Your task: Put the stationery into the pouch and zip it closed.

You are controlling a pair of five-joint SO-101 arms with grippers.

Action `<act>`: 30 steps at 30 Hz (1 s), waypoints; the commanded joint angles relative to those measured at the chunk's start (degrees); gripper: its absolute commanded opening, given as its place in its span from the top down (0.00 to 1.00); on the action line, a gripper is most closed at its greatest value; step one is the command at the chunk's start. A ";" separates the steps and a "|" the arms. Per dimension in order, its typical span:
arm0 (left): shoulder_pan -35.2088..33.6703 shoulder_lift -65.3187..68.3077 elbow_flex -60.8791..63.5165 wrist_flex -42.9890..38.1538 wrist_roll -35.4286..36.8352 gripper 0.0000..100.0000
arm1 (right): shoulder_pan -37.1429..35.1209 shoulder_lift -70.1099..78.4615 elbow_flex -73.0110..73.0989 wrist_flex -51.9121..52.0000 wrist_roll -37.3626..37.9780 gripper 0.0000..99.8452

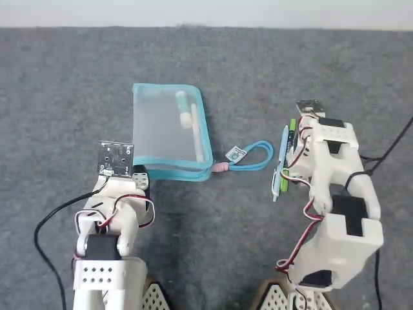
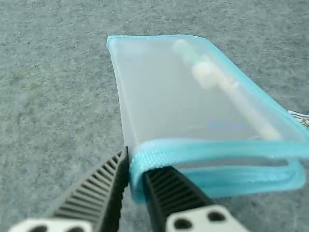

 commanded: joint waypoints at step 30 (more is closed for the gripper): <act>5.01 -1.05 -1.01 -4.40 -0.35 0.99 | -40.84 -39.08 5.63 14.55 4.57 0.99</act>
